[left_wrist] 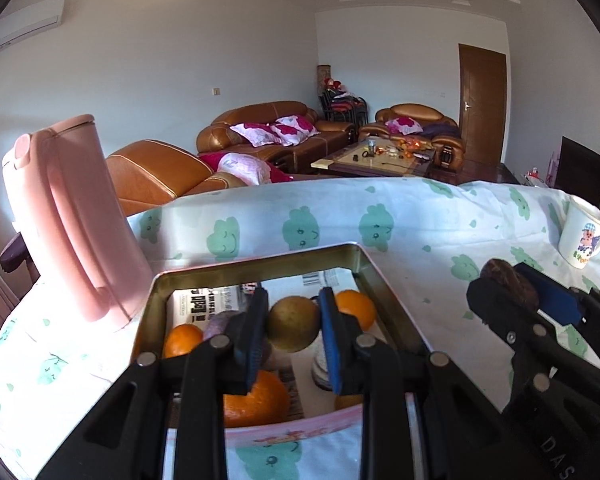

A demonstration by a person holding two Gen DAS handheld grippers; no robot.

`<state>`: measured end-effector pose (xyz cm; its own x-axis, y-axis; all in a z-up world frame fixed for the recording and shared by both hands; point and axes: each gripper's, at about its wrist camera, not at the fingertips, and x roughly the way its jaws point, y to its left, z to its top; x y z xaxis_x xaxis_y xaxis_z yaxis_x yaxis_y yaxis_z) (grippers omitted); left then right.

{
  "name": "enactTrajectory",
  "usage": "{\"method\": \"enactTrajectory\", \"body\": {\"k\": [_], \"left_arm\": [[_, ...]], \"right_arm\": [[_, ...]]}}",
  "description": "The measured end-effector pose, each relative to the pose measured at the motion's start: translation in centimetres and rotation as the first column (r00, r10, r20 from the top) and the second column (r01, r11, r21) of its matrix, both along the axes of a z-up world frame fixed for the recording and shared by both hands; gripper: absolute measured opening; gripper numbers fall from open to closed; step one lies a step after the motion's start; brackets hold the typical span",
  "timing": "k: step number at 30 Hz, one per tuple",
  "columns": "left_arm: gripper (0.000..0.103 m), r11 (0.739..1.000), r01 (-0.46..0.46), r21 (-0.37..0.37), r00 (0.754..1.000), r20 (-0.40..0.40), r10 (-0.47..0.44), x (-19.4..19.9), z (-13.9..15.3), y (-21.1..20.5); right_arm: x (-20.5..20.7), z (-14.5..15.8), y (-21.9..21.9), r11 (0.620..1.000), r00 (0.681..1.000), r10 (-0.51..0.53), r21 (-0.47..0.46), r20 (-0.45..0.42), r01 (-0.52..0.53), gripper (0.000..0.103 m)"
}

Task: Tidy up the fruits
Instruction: 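Carry the yellow fruit and brown fruit over the gold tin, then lower the yellow and brown fruits into the tin and open both tools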

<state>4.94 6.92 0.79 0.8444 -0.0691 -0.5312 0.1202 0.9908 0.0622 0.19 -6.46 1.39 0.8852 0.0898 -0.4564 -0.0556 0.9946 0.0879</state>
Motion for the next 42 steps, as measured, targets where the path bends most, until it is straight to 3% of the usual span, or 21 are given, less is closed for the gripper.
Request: {"method": "enactTrajectory", "body": {"k": [12,34,42], "left_arm": [[0.027,0.993,-0.119,-0.025,0.992,-0.034,0.118,3.2,-0.6,5.5],[0.027,0.988,-0.156,0.019,0.977,-0.146,0.157,7.0,-2.9,5.2],[0.027,0.988,-0.157,-0.002,0.978,-0.14,0.155,7.2,-3.1,5.5]], "right_arm": [[4.3,0.1,4.6,0.998,0.998,0.054,0.035,-0.021,-0.053,0.041],[10.9,-2.5,5.9,0.999,0.989,0.044,0.013,-0.138,-0.042,0.041],[11.7,-3.7,6.0,0.995,0.977,0.093,0.047,-0.193,-0.086,0.042]]}}
